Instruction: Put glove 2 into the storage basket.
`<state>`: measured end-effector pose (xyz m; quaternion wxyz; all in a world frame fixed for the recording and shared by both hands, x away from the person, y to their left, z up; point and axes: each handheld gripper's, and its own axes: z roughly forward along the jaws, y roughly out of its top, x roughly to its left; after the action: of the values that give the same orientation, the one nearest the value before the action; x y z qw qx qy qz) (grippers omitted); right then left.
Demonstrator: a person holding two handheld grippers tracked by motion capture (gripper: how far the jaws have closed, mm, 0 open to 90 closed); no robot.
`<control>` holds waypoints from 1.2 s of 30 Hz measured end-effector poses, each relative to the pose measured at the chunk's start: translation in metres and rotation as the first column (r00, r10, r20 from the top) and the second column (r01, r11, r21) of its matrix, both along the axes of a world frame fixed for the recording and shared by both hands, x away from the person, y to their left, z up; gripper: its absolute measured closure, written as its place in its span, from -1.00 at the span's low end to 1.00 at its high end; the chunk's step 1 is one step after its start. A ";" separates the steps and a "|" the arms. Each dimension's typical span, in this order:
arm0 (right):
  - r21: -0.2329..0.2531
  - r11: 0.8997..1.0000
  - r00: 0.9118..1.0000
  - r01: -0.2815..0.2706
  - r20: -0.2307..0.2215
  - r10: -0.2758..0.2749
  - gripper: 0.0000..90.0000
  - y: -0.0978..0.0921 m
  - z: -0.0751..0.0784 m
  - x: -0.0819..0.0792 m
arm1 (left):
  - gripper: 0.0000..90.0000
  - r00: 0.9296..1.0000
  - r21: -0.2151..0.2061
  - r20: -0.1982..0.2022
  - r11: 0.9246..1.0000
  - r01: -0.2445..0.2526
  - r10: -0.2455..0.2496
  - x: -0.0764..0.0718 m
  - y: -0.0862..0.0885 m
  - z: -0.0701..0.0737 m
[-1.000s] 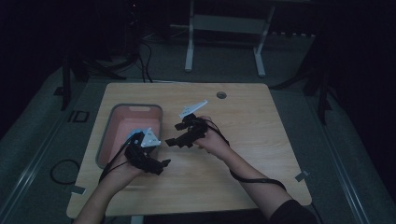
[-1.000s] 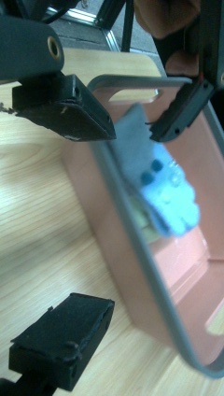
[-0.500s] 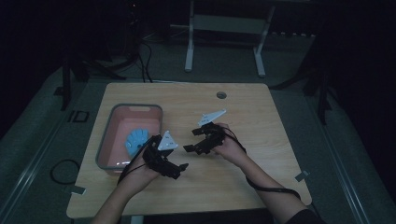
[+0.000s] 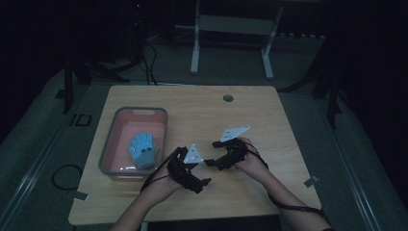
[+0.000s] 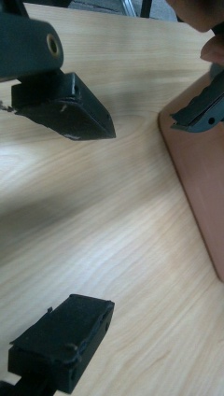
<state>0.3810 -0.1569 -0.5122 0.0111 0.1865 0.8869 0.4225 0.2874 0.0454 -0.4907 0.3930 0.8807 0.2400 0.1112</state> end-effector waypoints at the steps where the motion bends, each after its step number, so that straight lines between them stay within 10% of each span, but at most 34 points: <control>1: 0.004 1.000 1.000 0.003 -0.001 -0.003 -0.67 -0.004 -0.002 -0.001 | -0.95 1.000 0.001 -0.001 1.000 0.007 -0.007 0.000 -0.003 -0.002; 36: -0.066 0.990 0.992 0.126 0.023 -0.125 -0.67 -0.083 -0.037 -0.039 | -0.95 0.991 0.019 0.014 0.991 0.136 -0.136 -0.016 -0.043 -0.054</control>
<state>0.3416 -0.2401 -0.5493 0.0522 0.2375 0.8869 0.3927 0.2712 0.0026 -0.5443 0.3935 0.8977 0.1754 0.0928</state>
